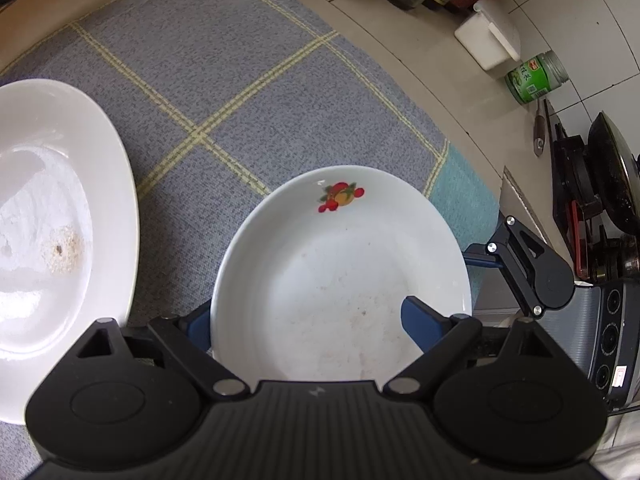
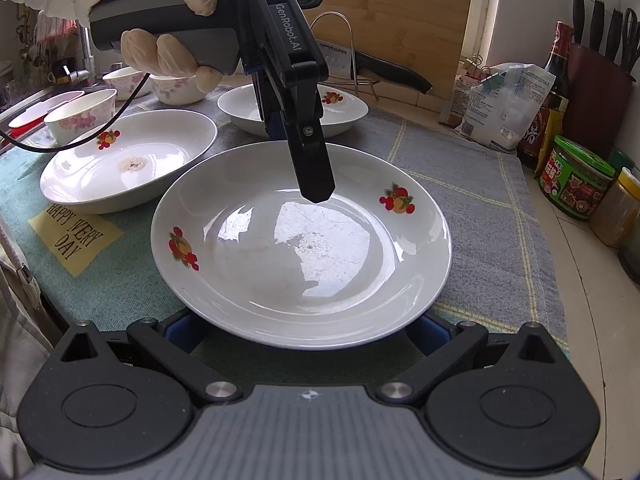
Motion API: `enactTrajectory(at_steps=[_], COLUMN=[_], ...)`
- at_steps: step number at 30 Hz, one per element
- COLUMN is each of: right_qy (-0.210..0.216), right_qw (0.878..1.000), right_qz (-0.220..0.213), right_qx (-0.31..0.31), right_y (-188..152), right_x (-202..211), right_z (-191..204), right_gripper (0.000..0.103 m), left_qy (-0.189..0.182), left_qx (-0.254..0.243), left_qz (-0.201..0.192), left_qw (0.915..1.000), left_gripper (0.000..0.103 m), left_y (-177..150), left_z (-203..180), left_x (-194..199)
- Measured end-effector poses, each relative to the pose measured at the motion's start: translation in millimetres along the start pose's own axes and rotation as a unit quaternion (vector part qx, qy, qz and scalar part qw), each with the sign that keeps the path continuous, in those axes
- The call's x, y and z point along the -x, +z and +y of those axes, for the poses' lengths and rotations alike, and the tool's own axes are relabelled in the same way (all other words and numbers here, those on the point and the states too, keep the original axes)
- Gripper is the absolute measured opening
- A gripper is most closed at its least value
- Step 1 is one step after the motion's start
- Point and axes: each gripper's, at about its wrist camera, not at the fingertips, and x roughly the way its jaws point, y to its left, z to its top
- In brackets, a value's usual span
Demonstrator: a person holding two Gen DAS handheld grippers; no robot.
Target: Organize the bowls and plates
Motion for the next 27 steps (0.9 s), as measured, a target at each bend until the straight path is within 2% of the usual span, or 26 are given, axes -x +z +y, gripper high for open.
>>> enactTrajectory(at_steps=[15, 27], right_qy=[-0.007, -0.024], right_qw=[1.0, 1.0], right_qz=[0.004, 0.003], right_qx=[-0.007, -0.017], right_y=[3, 8], right_x=[4, 3], right_z=[-1, -20], right_gripper=[0.103, 0.103], left_qy=[-0.003, -0.006], left_qx=[-0.01, -0.025], left_qz=[-0.012, -0.036], left_qw=[0.9999, 0.999], left_gripper=[0.092, 0.092], left_y=[1, 24], left_z=[-5, -11], left_x=[6, 5])
